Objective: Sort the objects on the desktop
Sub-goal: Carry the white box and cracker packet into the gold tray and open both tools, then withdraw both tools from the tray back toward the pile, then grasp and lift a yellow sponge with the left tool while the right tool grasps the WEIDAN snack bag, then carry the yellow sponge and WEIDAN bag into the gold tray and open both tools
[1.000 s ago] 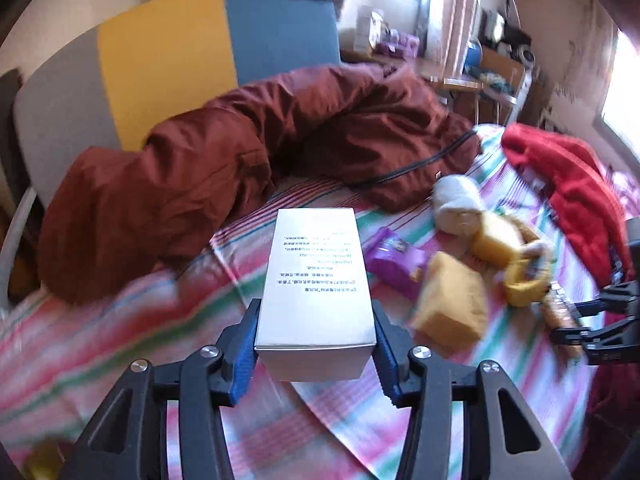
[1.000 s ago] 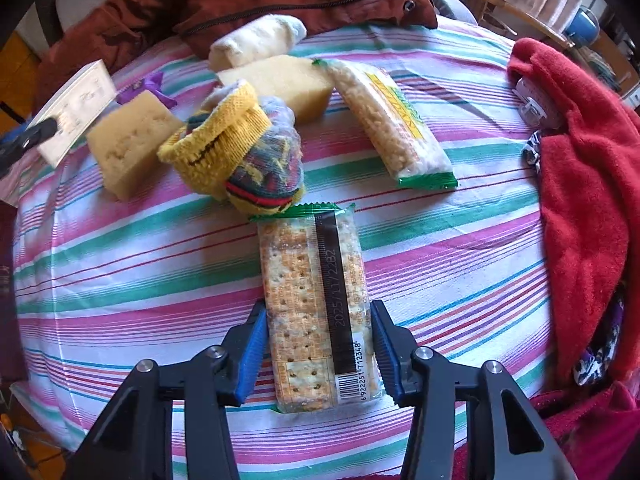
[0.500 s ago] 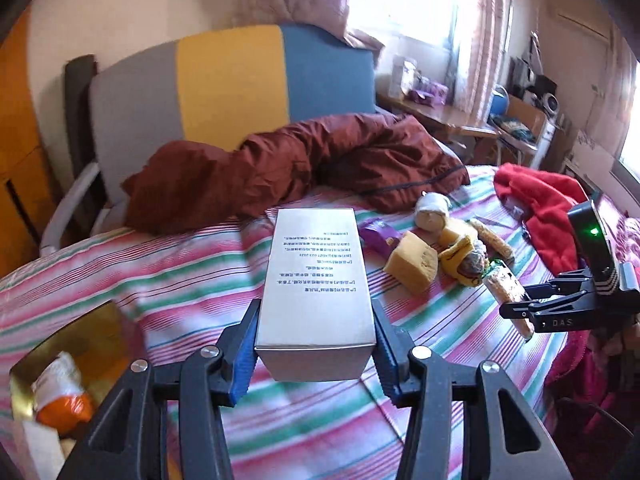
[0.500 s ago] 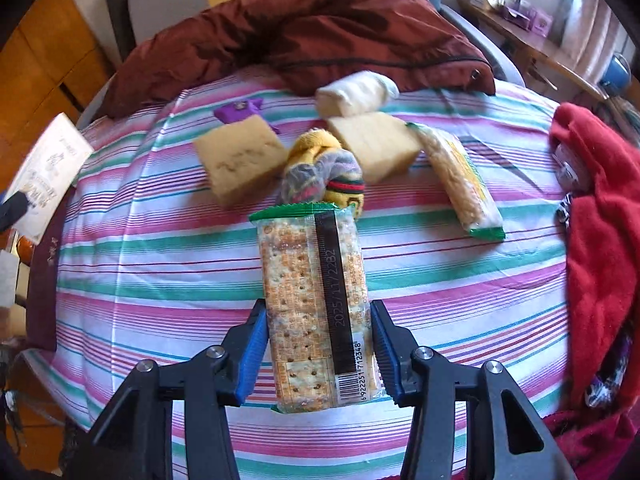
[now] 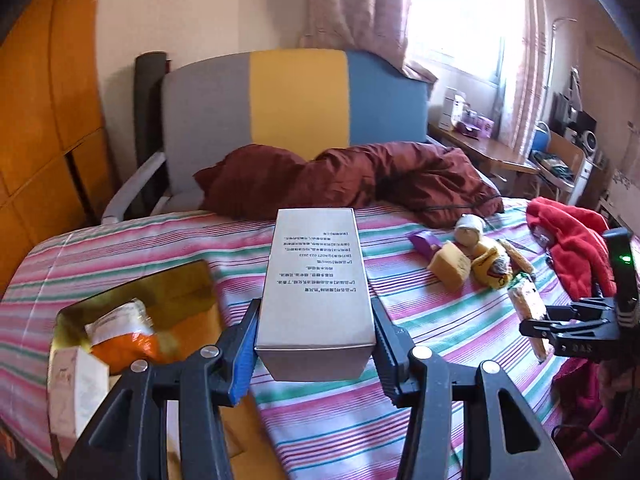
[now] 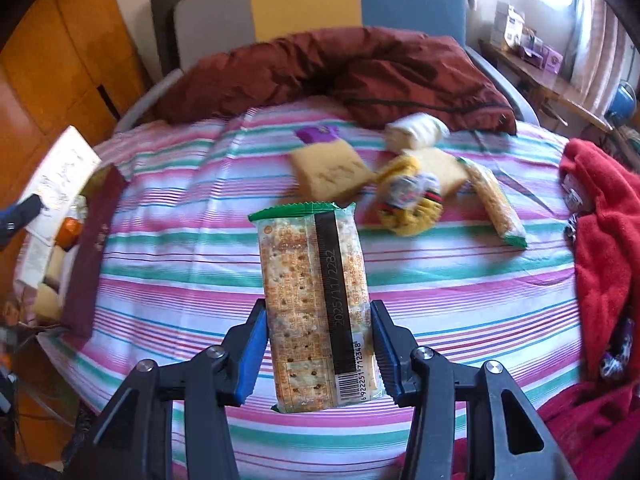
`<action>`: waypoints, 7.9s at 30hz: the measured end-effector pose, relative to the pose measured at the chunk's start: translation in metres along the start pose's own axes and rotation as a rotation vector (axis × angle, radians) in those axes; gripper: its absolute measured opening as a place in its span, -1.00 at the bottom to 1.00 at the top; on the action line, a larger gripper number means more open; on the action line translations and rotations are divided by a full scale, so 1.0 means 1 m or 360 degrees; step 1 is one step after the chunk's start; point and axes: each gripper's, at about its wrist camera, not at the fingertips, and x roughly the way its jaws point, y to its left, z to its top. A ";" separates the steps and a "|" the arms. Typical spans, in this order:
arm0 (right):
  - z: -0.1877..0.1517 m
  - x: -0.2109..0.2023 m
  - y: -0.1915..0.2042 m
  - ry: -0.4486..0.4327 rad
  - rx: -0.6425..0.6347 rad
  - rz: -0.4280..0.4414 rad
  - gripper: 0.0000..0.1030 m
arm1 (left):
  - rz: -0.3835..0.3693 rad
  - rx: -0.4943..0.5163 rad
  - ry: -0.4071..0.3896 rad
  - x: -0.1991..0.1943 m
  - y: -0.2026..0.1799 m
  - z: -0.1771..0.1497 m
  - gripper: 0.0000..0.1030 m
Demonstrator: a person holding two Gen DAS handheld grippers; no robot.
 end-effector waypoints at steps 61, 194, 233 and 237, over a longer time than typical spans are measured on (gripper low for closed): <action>0.067 0.021 0.266 -0.0366 -0.0338 0.0371 0.67 | 0.0342 -0.0481 0.0006 -0.039 0.143 -0.067 0.48; 0.072 0.082 -0.199 0.0275 0.0416 -0.0506 -0.09 | -0.0457 0.0698 0.0304 0.201 -0.178 0.012 0.12; 0.069 0.033 -0.166 -0.0029 0.0711 -0.0544 -0.15 | -0.0025 0.0131 0.0114 0.048 -0.040 -0.003 0.12; 0.071 0.021 -0.150 -0.0083 0.0710 -0.0518 -0.15 | 0.0004 0.0097 0.0109 0.040 -0.026 -0.006 0.12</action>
